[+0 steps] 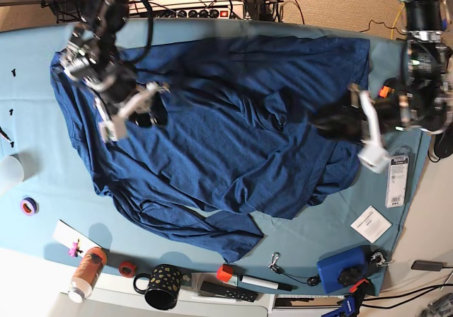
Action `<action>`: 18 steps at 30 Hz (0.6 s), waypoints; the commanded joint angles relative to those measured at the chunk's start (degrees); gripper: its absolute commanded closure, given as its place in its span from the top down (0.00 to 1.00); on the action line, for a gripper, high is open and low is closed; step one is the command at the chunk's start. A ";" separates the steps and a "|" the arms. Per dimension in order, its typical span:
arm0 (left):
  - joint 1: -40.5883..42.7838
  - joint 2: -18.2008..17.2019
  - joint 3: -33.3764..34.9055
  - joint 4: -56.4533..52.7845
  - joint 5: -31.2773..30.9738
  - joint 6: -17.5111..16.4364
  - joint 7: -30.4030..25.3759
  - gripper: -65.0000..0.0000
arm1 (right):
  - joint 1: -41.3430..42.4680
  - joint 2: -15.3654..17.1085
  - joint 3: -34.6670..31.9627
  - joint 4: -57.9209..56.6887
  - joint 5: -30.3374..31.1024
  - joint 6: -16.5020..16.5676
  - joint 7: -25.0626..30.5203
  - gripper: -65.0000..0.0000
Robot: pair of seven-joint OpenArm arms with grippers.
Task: Layout the t-shirt on the table in an organized manner, then fold the t-shirt properly
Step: 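Release the left gripper's shoulder and move it onto the shirt body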
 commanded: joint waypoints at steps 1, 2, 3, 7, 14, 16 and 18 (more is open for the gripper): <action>-0.72 -0.22 1.55 0.83 0.37 -0.06 -2.14 0.41 | -0.26 0.11 1.77 1.09 3.30 1.31 0.44 0.36; -0.72 0.26 3.50 0.81 2.60 -0.06 -3.48 0.41 | -0.85 0.09 3.58 1.09 5.99 2.51 -0.46 0.36; -0.74 0.79 5.40 0.81 4.79 -0.06 -4.96 0.41 | -1.40 0.09 5.31 1.11 8.72 3.58 -1.46 0.36; -0.76 3.30 11.19 0.81 12.72 -0.06 -10.01 0.41 | -2.58 0.09 11.04 1.11 18.99 7.39 -7.69 0.36; -0.74 6.97 15.26 0.81 25.75 -0.06 -13.86 0.41 | -4.66 0.11 16.50 1.11 28.30 7.75 -12.90 0.36; -0.79 6.86 15.23 0.81 29.33 -0.06 -16.04 0.41 | -5.27 0.15 16.70 1.11 28.94 7.75 -12.90 0.36; -0.76 6.75 15.23 0.81 32.72 -0.06 -17.22 0.45 | -5.27 0.24 16.61 1.09 28.89 7.75 -13.05 0.36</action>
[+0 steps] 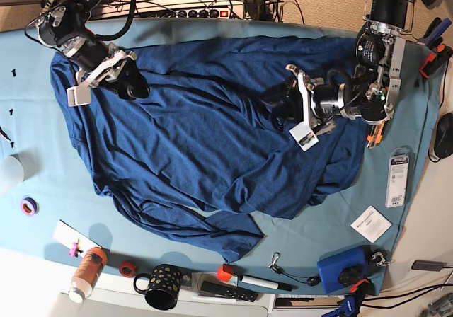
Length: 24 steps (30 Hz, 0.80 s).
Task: Layout the t-shirt on the table in an organized manner, then fold the t-shirt properly
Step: 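Release the left gripper's shoulder and move it onto the shirt body, then grasp shirt fabric with the left gripper and drag it toward its shoulder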
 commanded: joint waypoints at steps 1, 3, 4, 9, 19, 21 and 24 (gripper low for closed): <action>-0.92 -0.44 -0.35 0.87 0.26 -0.30 -1.46 0.47 | 0.35 0.55 0.13 1.09 1.60 0.10 1.14 0.36; -0.76 -0.46 -0.35 0.87 2.60 -0.30 -1.46 0.51 | 0.35 0.55 0.13 1.09 1.60 0.10 1.31 0.36; -0.72 -0.46 -0.35 0.87 3.13 0.15 -1.46 0.51 | 0.35 0.55 0.13 1.09 1.60 0.10 1.33 0.36; -0.46 -0.61 -0.35 0.90 5.14 1.05 -1.53 0.52 | 0.35 0.55 0.13 1.09 1.57 0.10 1.31 0.36; -0.44 -1.09 -0.35 0.90 11.13 6.54 -3.41 0.55 | 0.35 0.52 0.13 1.09 1.60 0.10 1.70 0.36; -0.39 -1.07 -0.35 0.90 10.82 6.51 -3.37 0.55 | 0.37 0.52 0.13 1.09 1.60 0.10 1.73 0.36; 0.37 -1.05 -0.35 0.90 6.03 6.19 -3.06 0.54 | 0.37 0.52 0.13 1.09 1.60 0.10 1.77 0.36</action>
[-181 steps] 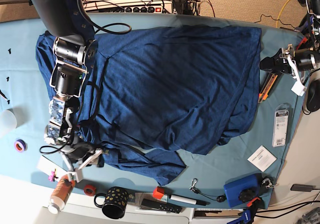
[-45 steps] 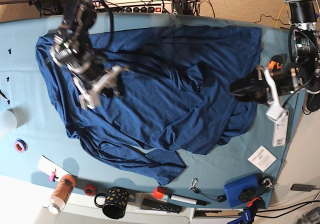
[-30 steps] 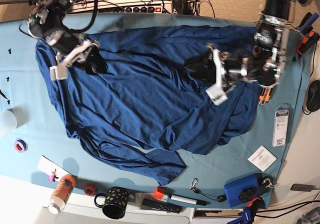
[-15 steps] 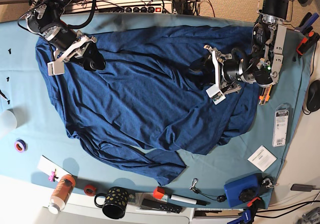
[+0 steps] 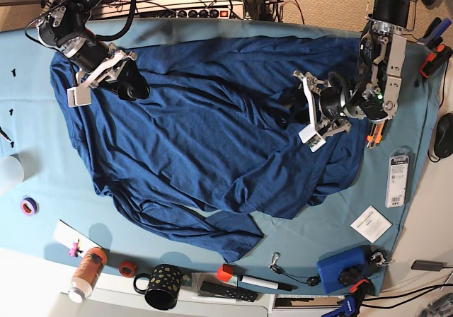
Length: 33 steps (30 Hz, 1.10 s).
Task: Layout the t-shirt on the table in an organized manner, then fold the t-shirt properly
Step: 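Grasp shirt fabric with the left gripper and drag it toward its shoulder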
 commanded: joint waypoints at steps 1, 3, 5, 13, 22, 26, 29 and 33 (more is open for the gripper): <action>-0.15 -0.33 -0.31 0.90 -2.99 -0.66 -0.13 0.51 | 0.26 0.52 0.13 1.09 1.55 0.08 1.51 0.36; 0.72 0.11 -0.31 0.90 -6.14 -1.99 1.16 0.42 | 0.35 0.50 0.13 1.09 1.53 0.08 1.51 0.36; 1.88 0.61 -0.31 0.90 -7.41 -3.67 1.29 0.24 | 0.37 0.50 0.13 1.09 1.53 0.08 1.51 0.36; 3.02 0.50 -0.92 1.05 -8.68 -4.46 1.75 0.00 | 0.37 0.50 0.13 1.09 1.51 0.08 1.44 0.36; 2.97 0.33 -5.05 1.05 -9.81 -4.46 1.70 0.28 | 0.37 0.50 0.13 1.09 1.53 0.08 1.46 0.36; 3.15 0.59 -4.92 1.05 -9.84 -1.36 1.25 0.54 | 0.37 0.50 0.13 1.09 1.53 0.08 1.46 0.36; 3.30 1.99 -4.92 1.03 -9.81 -1.40 0.70 0.54 | 0.37 0.50 0.13 1.09 1.55 0.08 1.46 0.36; 3.30 4.92 -4.92 1.03 -9.35 -1.38 0.63 0.54 | 0.37 0.50 0.13 1.09 1.55 0.08 1.46 0.36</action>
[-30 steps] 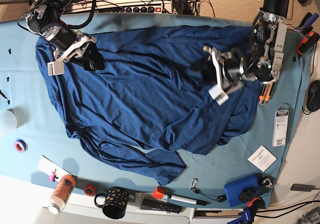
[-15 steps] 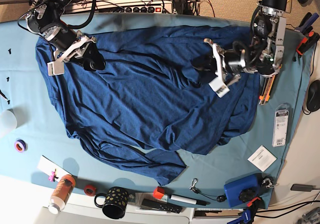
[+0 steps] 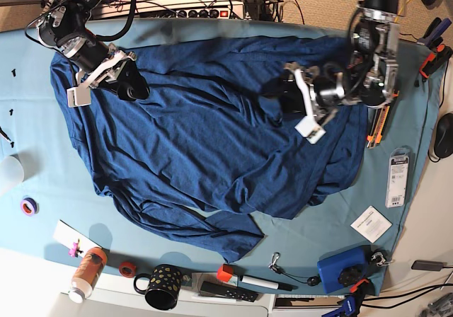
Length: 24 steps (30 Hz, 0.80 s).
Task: Layout the t-shirt on the table in an organized manner, then fold the t-shirt properly
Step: 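Grasp shirt fabric with the left gripper and drag it toward its shoulder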
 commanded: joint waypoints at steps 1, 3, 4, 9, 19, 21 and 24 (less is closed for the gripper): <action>-0.66 0.15 -0.17 1.01 -0.61 -0.35 -1.05 0.54 | 0.35 0.50 0.13 1.09 1.60 0.10 1.46 0.36; -0.68 1.03 -0.17 1.01 -0.59 -0.35 -1.05 0.51 | 0.35 0.50 0.13 1.09 1.57 0.10 1.46 0.36; -0.68 1.27 -0.17 1.01 -0.59 -0.35 -1.05 0.46 | 0.35 0.52 0.13 1.09 1.57 0.10 1.46 0.36; -0.68 1.25 -0.35 1.01 -0.44 -0.35 -1.05 0.00 | 0.35 0.52 0.13 1.09 1.60 0.10 1.46 0.36; -0.94 -3.69 -0.33 8.68 -0.17 -1.90 2.97 0.00 | 0.35 0.50 0.13 1.09 1.16 0.10 1.44 0.36; -0.79 -5.27 -0.33 11.80 0.07 -1.84 4.50 0.00 | 0.35 0.52 0.13 1.09 1.16 0.10 1.44 0.36; -0.26 -7.41 -0.33 15.26 1.75 -1.70 5.64 0.00 | 0.35 0.50 0.13 1.09 1.14 0.10 1.42 0.36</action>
